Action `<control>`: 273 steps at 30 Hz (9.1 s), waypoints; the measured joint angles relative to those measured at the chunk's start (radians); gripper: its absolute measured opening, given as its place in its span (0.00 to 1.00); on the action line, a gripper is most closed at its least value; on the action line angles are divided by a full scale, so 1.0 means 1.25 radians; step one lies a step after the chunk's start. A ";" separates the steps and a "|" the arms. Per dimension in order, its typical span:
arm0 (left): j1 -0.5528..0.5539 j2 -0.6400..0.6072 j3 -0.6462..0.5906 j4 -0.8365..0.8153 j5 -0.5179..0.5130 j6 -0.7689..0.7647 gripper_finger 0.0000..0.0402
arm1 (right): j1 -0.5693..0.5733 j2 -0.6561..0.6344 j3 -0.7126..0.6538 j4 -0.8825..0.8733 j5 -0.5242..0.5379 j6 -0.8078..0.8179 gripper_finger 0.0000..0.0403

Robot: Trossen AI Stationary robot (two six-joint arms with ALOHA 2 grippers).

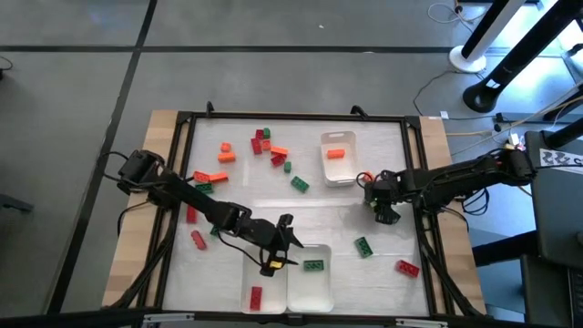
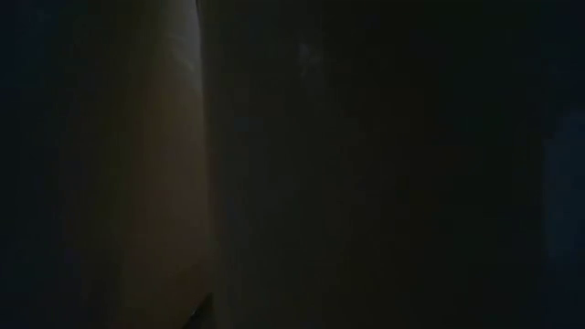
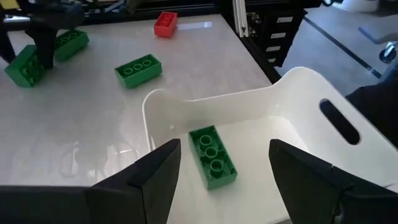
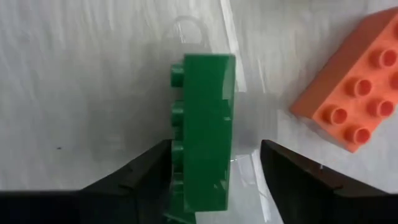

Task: Sort blocks
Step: Put the green game piece into the bottom right white bin

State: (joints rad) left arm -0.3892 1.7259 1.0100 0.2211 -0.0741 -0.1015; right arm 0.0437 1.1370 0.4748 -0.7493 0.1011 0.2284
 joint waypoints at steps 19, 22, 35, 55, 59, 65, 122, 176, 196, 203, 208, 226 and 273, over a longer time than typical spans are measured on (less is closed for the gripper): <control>0.016 -0.271 0.000 -0.809 0.002 -0.480 0.58 | 0.001 0.000 0.069 0.047 -0.065 -0.081 0.23; 0.002 -0.267 0.000 -0.916 0.001 -0.581 0.58 | 0.002 0.000 0.114 0.048 -0.110 -0.103 0.23; -0.029 -0.264 -0.091 -0.992 0.011 -0.861 0.58 | 0.087 0.000 0.193 0.340 -0.264 -0.127 0.23; -0.029 -0.264 -0.136 -0.980 0.018 -0.904 0.58 | 0.325 0.272 0.194 0.912 -0.179 -0.125 0.27; -0.029 -0.263 -0.136 -0.979 0.018 -0.913 0.58 | 0.333 0.314 0.194 0.962 -0.179 -0.139 0.32; -0.029 -0.263 -0.136 -0.979 0.017 -0.955 0.58 | 0.332 0.341 0.194 0.959 -0.180 -0.146 0.44; 0.021 -0.348 -0.186 -0.705 -0.012 -0.997 0.30 | 0.332 -0.096 0.193 -0.037 0.055 0.279 0.47; -0.006 0.095 -0.016 0.269 -0.015 -0.054 0.61 | 0.417 0.085 0.150 0.099 -0.052 0.609 0.47; 0.009 0.095 -0.016 0.260 -0.015 -0.058 0.63 | 0.509 0.258 0.150 0.231 0.080 0.779 0.47; 0.011 0.095 -0.016 0.249 -0.015 -0.058 0.64 | 0.510 0.285 0.153 0.232 0.094 0.775 0.47; 0.014 0.084 -0.016 0.247 -0.015 -0.018 0.64 | 0.510 0.286 0.153 0.229 0.101 0.748 0.41; 0.100 -0.257 -0.016 -0.441 -0.238 -0.187 0.64 | 0.509 0.288 0.354 0.213 0.206 0.435 0.37; 0.567 -0.347 -0.221 -0.928 -0.137 -0.124 0.64 | 0.456 0.489 0.481 0.479 0.174 -0.064 0.41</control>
State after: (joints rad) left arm 0.3198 1.2922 0.7338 -0.9392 -0.2447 -0.2563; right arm 0.6140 1.7477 1.0756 -0.1505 0.3189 0.1478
